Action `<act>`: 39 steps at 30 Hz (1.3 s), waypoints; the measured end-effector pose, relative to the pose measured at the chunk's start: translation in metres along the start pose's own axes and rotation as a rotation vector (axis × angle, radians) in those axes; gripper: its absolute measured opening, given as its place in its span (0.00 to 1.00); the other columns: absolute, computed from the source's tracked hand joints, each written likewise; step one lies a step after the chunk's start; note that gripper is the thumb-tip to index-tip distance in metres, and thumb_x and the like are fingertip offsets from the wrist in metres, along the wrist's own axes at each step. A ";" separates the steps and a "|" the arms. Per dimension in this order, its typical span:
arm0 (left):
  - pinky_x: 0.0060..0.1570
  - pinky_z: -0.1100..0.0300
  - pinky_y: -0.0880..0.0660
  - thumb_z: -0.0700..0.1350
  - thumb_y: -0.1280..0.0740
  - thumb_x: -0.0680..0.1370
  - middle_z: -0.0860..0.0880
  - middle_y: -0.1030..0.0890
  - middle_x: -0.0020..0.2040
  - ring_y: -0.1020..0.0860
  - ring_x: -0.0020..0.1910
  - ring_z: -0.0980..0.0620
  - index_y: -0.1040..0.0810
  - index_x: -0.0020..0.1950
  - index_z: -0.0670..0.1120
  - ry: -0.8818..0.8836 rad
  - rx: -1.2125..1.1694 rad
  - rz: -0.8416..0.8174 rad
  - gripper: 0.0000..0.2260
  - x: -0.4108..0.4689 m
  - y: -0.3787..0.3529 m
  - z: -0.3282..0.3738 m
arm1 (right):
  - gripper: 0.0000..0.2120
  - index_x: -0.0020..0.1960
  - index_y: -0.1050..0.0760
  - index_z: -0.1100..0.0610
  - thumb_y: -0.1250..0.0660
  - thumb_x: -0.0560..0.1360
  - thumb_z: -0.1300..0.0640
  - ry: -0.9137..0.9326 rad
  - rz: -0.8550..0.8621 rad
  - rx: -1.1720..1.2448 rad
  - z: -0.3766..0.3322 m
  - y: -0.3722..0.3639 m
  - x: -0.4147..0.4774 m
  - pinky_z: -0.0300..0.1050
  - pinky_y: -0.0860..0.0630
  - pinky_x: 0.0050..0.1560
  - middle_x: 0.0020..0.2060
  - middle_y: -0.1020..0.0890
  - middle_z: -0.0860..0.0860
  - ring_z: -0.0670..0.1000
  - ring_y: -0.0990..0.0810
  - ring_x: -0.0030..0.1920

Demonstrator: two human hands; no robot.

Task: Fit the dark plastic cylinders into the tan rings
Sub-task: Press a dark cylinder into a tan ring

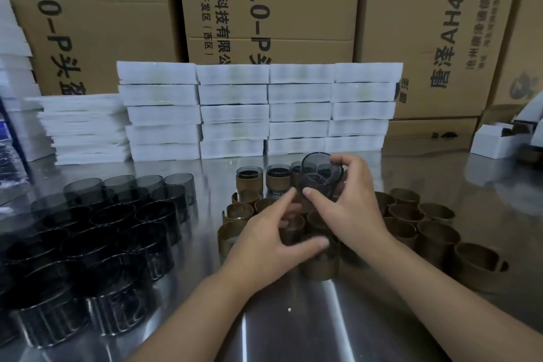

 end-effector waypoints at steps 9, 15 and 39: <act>0.36 0.60 0.20 0.57 0.38 0.77 0.41 0.14 0.46 0.15 0.44 0.47 0.23 0.61 0.47 0.361 -0.909 0.267 0.19 0.003 0.014 -0.017 | 0.31 0.65 0.36 0.47 0.24 0.69 0.57 0.251 -0.159 0.087 -0.031 -0.019 -0.015 0.40 0.30 0.63 0.57 0.30 0.39 0.48 0.27 0.61; 0.34 0.56 0.19 0.60 0.41 0.79 0.40 0.15 0.49 0.15 0.43 0.41 0.20 0.59 0.47 0.449 -0.955 0.251 0.21 -0.001 0.012 -0.023 | 0.35 0.69 0.36 0.51 0.25 0.67 0.53 0.360 -0.213 0.060 -0.048 -0.029 -0.024 0.30 0.37 0.64 0.59 0.30 0.42 0.45 0.30 0.61; 0.38 0.57 0.20 0.55 0.31 0.67 0.43 0.15 0.48 0.16 0.46 0.47 0.19 0.58 0.48 0.321 -1.040 0.085 0.22 0.005 0.002 -0.019 | 0.33 0.67 0.33 0.49 0.36 0.66 0.36 0.240 -0.306 -0.019 -0.041 -0.031 -0.023 0.31 0.33 0.58 0.56 0.29 0.40 0.41 0.34 0.60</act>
Point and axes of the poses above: each hand's wrist, its own x-axis towards the middle knuckle, its own y-axis out of the back of the hand, z = x × y, the point moved 8 cm from there along x, towards the middle knuckle
